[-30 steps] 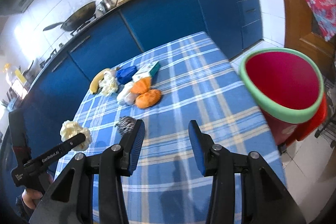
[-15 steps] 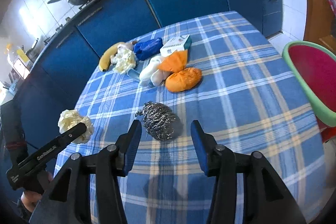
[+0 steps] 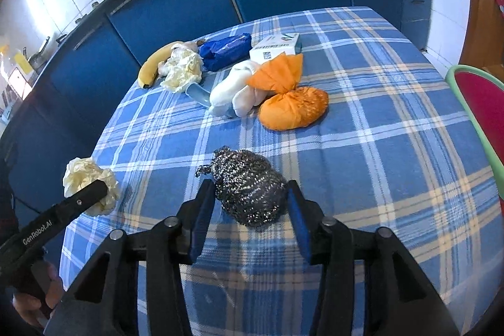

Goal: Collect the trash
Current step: 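Grasp the steel wool scrubber with the right tool while the left tool holds the paper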

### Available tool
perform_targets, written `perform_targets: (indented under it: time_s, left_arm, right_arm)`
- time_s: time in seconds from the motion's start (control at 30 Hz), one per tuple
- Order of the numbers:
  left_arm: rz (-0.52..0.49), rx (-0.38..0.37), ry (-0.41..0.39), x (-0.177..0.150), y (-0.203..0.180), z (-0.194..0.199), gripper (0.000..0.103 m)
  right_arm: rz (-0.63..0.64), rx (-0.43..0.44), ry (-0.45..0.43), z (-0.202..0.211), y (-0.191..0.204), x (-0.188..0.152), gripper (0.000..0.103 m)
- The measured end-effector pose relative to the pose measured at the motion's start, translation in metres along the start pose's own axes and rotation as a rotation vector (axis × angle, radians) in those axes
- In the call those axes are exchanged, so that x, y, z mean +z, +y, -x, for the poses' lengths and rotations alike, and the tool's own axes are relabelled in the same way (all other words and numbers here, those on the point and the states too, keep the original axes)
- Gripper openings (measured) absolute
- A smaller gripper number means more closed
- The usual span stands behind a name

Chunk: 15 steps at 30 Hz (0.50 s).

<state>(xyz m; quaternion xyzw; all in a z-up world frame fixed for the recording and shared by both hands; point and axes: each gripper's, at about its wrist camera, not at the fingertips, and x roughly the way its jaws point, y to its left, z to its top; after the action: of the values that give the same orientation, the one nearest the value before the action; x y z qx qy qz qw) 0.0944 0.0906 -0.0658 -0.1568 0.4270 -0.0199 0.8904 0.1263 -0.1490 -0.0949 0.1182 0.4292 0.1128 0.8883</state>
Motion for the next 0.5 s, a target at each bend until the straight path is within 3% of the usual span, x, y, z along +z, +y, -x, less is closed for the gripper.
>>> perform_targets:
  time_s: [0.23, 0.5]
  left_arm:
    - [-0.015, -0.004, -0.002, -0.001, -0.008, 0.003, 0.040]
    - [-0.045, -0.024, -0.012, -0.002, -0.029, 0.013, 0.040]
  right_arm:
    - [0.019, 0.013, -0.031, 0.011, -0.003, -0.006, 0.021]
    - [-0.018, 0.029, -0.079, 0.039, -0.020, -0.013, 0.015]
